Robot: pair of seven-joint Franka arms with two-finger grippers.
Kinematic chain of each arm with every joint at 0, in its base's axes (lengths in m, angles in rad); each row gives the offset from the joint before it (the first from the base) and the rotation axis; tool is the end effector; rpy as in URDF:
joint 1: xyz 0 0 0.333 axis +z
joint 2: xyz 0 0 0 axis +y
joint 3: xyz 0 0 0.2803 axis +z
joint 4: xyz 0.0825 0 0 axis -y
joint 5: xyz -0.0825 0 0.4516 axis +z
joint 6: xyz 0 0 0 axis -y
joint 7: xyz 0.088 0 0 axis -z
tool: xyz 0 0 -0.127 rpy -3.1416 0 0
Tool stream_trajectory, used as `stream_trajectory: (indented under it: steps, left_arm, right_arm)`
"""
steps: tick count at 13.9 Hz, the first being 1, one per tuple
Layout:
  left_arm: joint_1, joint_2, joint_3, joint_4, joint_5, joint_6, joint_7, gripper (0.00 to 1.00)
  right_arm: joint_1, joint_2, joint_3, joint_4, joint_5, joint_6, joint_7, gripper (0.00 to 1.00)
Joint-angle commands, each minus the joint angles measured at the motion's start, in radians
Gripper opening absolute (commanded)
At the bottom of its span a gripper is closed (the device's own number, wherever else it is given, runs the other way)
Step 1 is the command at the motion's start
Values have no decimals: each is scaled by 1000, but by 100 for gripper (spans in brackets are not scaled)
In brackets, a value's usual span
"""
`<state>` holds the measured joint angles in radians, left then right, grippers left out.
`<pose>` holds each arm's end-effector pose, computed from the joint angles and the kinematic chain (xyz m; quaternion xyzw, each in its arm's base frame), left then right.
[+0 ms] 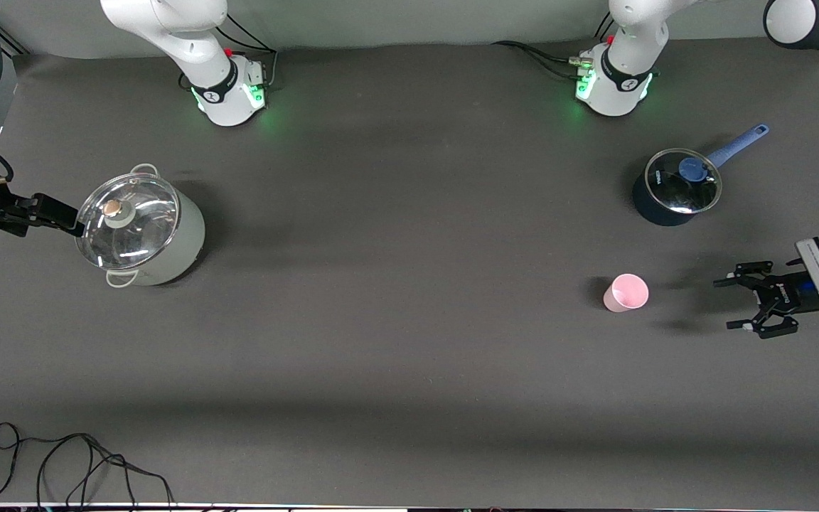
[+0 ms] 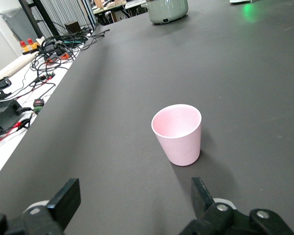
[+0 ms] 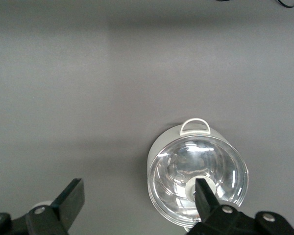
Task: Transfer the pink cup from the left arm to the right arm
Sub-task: 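Move the left gripper down and toward the pink cup, then close the left gripper around the pink cup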
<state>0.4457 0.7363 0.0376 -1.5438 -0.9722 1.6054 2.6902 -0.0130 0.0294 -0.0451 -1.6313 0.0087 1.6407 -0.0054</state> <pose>0.6411 0.2190 0.1384 0.5299 -0.6742 0.4279 0.2856 0.6323 -0.0355 0.5237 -0.9996 0.0267 0.0099 0.0040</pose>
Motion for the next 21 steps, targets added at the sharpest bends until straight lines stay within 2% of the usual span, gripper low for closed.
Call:
stream_trajectory:
  steps: [1, 2, 4, 7, 9, 21]
  left_arm:
    - [1, 44, 1, 39, -64, -28, 23, 100]
    - [8, 64, 1, 39, -119, -36, 28, 99]
    - [7, 86, 1, 37, -137, -61, 14, 99]
    - [10, 210, -1, 30, -190, -180, -85, 98]
    - [4, 258, -17, 24, -201, -193, -85, 97]
    - [-10, 342, -133, 14, -255, -162, -49, 99]
  right_arm:
    - [1, -8, -2, 4, 4, -10, 1, 100]
    - [-1, -6, -2, 4, 4, -10, 1, 100]
    - [-1, -6, -2, 4, 4, -10, 1, 100]
    - [-1, -5, -2, 4, 2, -10, 1, 100]
    - [-1, -5, -5, 4, 4, -10, -1, 100]
    - [-1, -3, -13, 4, 2, -9, -1, 100]
